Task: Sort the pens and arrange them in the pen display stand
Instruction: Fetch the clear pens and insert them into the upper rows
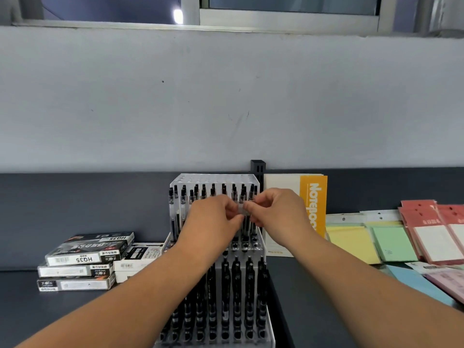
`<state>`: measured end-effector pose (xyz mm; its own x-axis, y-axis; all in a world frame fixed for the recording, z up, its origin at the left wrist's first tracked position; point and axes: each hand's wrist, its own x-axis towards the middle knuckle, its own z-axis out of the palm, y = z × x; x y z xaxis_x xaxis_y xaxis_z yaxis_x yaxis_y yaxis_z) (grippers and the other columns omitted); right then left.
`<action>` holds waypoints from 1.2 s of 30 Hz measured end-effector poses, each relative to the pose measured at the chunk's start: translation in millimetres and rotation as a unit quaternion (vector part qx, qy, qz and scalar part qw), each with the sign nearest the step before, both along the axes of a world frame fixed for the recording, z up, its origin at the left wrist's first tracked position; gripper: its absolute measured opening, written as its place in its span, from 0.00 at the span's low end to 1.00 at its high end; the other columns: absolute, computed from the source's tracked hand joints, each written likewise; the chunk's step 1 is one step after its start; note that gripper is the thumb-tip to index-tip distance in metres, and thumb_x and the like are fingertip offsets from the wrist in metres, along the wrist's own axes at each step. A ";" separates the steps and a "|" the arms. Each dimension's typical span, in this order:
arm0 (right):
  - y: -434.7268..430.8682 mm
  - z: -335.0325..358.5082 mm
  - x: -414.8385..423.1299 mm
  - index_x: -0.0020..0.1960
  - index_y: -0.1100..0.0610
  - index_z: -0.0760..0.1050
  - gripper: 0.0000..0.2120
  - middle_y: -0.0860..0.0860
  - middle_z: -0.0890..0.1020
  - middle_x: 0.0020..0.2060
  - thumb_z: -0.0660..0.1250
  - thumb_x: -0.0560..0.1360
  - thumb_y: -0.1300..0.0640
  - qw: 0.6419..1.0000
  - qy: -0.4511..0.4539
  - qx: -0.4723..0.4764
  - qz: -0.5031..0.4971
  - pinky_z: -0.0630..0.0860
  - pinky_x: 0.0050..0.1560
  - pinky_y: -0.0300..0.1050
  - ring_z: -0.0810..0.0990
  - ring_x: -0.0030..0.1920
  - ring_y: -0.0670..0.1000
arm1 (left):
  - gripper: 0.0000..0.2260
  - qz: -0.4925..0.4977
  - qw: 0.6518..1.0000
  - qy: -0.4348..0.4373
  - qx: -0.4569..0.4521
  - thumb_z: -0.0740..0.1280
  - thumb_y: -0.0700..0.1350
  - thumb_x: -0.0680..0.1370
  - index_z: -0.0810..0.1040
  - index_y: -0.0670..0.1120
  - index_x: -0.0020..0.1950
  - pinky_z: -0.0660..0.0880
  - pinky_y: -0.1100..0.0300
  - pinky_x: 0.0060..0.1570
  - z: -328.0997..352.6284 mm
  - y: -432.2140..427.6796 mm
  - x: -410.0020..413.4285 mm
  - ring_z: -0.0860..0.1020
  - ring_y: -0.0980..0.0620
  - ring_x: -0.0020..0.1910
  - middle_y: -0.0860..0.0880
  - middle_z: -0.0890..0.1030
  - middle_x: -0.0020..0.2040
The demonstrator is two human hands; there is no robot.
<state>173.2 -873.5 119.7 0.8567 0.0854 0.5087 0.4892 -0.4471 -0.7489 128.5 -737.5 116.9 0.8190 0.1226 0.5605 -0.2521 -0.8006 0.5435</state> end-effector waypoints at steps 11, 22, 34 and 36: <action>0.9 -2.3 0.0 0.38 0.51 0.76 0.11 0.46 0.82 0.33 0.77 0.68 0.50 0.998 -0.038 -0.038 -0.033 0.77 0.38 0.38 0.81 0.36 0.44 | 0.09 0.066 0.997 0.008 0.032 0.68 0.51 0.75 0.75 0.52 0.35 0.68 0.70 0.30 1.3 -0.2 3.6 0.76 0.60 0.32 0.54 0.79 0.33; 4.5 -0.1 -1.5 0.40 0.51 0.72 0.11 0.44 0.77 0.35 0.73 0.71 0.50 0.988 -0.069 -0.136 -0.038 0.65 0.33 0.32 0.74 0.37 0.42 | 0.08 0.056 0.997 0.011 0.043 0.69 0.49 0.74 0.75 0.51 0.35 0.70 0.67 0.34 -0.2 0.9 1.4 0.77 0.59 0.34 0.55 0.78 0.33; -7.5 10.7 -12.7 0.61 0.45 0.77 0.15 0.42 0.79 0.41 0.70 0.75 0.48 0.987 -0.094 -0.128 0.004 0.70 0.41 0.32 0.77 0.38 0.40 | 0.18 0.034 0.981 -0.100 0.161 0.66 0.52 0.77 0.73 0.54 0.67 0.73 0.61 0.48 13.6 13.9 -7.1 0.74 0.55 0.48 0.54 0.73 0.53; -5.5 11.8 -12.9 0.62 0.46 0.77 0.15 0.42 0.78 0.41 0.69 0.76 0.49 0.983 -0.103 -0.149 0.003 0.70 0.45 0.36 0.76 0.40 0.42 | 0.21 0.034 0.977 -0.089 0.189 0.64 0.52 0.78 0.69 0.54 0.71 0.70 0.62 0.50 12.8 12.2 -1.7 0.73 0.53 0.54 0.52 0.71 0.58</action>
